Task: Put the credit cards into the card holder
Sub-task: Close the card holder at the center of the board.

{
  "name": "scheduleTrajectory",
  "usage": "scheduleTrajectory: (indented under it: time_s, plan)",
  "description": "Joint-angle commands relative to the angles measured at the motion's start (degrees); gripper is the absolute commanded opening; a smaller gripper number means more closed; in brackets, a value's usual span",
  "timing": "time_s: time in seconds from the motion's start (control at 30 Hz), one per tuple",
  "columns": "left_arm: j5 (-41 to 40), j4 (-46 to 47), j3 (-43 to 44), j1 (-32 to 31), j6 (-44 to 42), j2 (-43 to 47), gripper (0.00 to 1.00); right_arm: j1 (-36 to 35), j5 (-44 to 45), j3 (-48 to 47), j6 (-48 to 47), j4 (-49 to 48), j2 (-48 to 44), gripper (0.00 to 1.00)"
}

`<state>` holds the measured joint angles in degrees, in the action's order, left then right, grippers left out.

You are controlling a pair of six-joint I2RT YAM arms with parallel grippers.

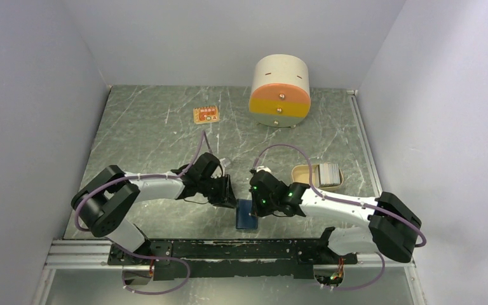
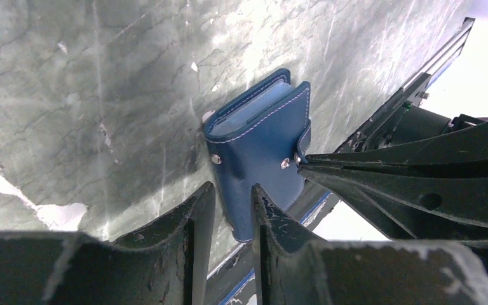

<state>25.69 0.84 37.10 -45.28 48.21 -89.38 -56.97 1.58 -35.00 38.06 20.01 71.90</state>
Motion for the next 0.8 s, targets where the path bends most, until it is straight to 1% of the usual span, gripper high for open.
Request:
scheduleTrajectory:
  time_s: [0.0,0.3,0.37,0.4,0.53,0.63,0.77]
  plan:
    - [2.3,4.3,0.2,-0.3,1.0,-1.8,0.33,-0.2,0.1,-1.7,-1.6,2.2,0.8,0.0]
    - [3.8,5.8,0.6,-0.5,1.4,-4.3,0.31,-0.2,-1.6,-2.8,-2.7,1.6,2.6,0.0]
    - [3.9,6.0,0.5,-0.5,1.5,-4.6,0.31,-0.2,-2.0,-2.5,-2.5,0.9,2.5,0.11]
    - [3.9,6.1,0.5,-0.4,1.5,-4.7,0.31,-0.2,-2.1,-2.3,-2.4,0.7,2.3,0.12]
    - [3.8,6.0,0.4,-0.4,1.7,-4.7,0.31,-0.2,-1.4,-2.1,-1.5,0.5,1.7,0.12]
    - [3.3,5.7,0.3,-0.5,1.7,-4.2,0.31,-0.2,-1.4,-1.8,-0.7,0.1,1.0,0.17]
    - [3.2,5.4,0.4,-0.5,1.7,-4.3,0.31,-0.2,-0.7,-1.4,0.2,-0.4,-0.3,0.16]
